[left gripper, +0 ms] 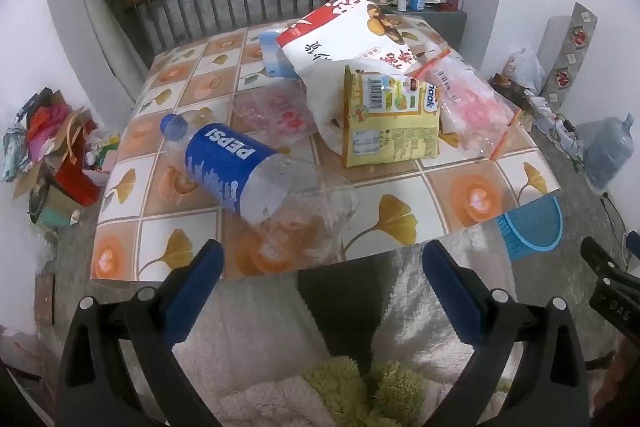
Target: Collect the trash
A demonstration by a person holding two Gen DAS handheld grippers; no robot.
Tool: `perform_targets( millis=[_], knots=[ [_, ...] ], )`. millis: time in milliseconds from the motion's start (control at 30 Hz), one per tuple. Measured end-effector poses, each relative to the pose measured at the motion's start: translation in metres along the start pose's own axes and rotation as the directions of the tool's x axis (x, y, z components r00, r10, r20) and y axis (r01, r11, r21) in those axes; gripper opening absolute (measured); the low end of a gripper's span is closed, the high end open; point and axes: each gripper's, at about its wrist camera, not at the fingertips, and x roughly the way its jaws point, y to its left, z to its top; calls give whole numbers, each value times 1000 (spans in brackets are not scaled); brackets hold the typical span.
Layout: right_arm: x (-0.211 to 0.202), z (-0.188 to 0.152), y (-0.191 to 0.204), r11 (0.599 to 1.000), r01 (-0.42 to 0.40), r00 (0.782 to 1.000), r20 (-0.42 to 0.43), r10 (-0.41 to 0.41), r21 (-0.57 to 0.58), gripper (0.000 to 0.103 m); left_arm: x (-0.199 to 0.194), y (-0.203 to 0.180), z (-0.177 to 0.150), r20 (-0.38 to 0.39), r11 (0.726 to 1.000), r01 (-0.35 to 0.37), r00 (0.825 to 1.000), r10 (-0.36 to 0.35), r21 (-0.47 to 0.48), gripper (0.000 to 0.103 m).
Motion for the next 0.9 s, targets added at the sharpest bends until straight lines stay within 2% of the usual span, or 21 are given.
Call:
perform_targets(
  millis=[900],
  knots=[
    [0, 2, 6, 1000, -7, 1000, 3, 7, -6, 95, 1, 4, -2, -5, 1000, -1, 1000, 1, -4, 98]
  ],
)
